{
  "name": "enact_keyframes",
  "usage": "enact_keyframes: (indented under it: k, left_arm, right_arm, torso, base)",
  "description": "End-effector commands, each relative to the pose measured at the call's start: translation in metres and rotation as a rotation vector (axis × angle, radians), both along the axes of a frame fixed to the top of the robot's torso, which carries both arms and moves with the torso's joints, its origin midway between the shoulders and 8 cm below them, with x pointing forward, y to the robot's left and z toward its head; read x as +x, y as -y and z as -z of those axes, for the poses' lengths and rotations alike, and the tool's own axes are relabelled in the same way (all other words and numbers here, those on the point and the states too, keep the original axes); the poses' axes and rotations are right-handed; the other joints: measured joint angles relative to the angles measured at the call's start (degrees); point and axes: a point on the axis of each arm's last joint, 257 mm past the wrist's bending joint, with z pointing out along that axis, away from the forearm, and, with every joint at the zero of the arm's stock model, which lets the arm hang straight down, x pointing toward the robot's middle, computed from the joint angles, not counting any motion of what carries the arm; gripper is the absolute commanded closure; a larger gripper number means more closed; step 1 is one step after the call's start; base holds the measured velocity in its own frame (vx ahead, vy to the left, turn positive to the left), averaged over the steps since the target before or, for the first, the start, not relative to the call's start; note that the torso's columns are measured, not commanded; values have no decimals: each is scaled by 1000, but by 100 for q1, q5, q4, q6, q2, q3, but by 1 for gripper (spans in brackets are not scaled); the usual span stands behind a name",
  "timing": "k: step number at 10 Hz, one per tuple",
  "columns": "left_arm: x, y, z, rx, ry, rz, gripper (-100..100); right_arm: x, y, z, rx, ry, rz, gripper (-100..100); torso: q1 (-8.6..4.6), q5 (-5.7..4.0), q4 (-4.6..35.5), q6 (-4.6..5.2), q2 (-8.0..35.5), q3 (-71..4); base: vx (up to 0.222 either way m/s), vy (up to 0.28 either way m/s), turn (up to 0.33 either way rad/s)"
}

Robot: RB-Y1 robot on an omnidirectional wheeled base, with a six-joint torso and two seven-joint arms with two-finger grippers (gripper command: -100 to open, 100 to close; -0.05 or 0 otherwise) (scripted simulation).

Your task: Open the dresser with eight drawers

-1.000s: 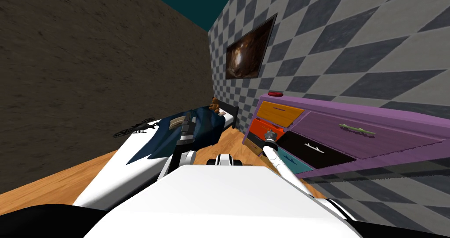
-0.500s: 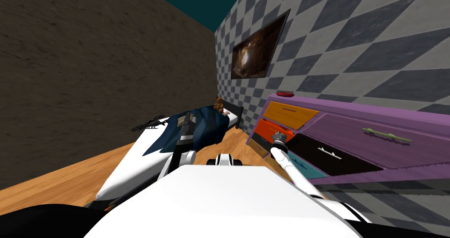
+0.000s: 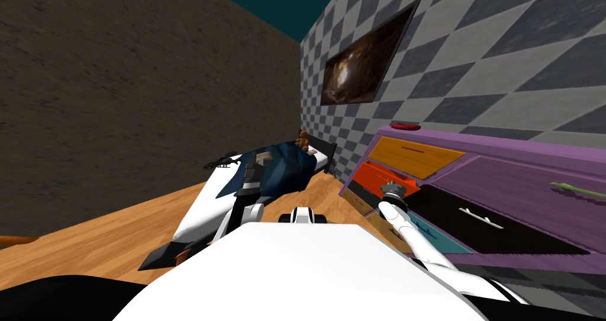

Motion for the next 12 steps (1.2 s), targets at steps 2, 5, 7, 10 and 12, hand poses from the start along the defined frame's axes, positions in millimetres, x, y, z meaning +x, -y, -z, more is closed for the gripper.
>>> enact_keyframes:
  k: [2, 5, 7, 10, 12]
  left_arm:
    - [0, 0, 0, 0, 0, 0, 0]
    - [0, 0, 0, 0, 0, 0, 0]
    - [0, 0, 0, 0, 0, 0, 0]
    - [0, 0, 0, 0, 0, 0, 0]
    - [0, 0, 0, 0, 0, 0, 0]
  right_arm:
    - [18, -16, 8, 32, 22, 2, 100]
    - [40, -41, 15, 37, 23, -10, 100]
    - [62, -67, 20, 43, 25, -23, 100]
    - [84, -95, 24, 48, 27, -38, 100]
    - [97, -78, -8, 31, 47, -50, -100]
  torso:
    - [-2, 7, 6, 10, 9, 4]
    - [-23, -11, 2, 21, 28, 17]
    - [-13, -16, -17, 44, -2, -2]
    - [-53, -39, -24, 43, 13, 9]
    - [-2, 0, -9, 35, -3, -5]
  base:
    - [-30, -5, -77]
    - [-88, -78, -63]
    - [-55, -22, -60]
    - [-89, -55, -75]
    - [-32, 63, -34]
